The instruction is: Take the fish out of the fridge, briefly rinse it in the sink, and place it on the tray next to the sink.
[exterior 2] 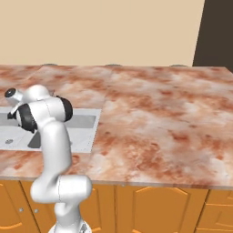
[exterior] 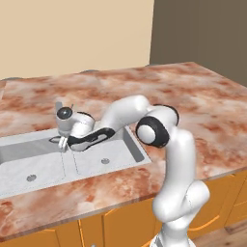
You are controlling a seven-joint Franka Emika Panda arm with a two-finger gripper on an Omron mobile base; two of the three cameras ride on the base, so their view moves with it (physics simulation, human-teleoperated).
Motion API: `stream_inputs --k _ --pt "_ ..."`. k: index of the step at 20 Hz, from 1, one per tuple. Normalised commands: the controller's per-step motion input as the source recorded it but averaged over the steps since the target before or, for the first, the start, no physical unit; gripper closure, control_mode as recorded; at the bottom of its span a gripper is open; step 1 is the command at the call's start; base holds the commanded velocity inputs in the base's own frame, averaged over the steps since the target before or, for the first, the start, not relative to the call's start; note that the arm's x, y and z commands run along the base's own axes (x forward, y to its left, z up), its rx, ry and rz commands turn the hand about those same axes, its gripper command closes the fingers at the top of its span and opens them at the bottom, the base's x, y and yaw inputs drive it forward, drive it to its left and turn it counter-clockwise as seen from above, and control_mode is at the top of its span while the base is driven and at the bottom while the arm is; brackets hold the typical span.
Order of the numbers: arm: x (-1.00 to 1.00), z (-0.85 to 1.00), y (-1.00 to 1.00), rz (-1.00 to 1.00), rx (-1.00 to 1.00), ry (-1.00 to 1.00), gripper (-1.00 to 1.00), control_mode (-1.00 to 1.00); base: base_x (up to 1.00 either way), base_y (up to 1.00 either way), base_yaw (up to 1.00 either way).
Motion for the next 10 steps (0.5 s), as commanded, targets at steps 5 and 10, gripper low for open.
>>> stream_inputs --k 5,10 --pt "-0.9 1.0 -0.39 -0.06 0.13 0.29 1.0 -1.0 0.0 0.0 0.0" --pt "-1.0 0.97 -0.97 -0.27 0.22 0.52 1.0 -1.0 0.0 0.0 0.0"
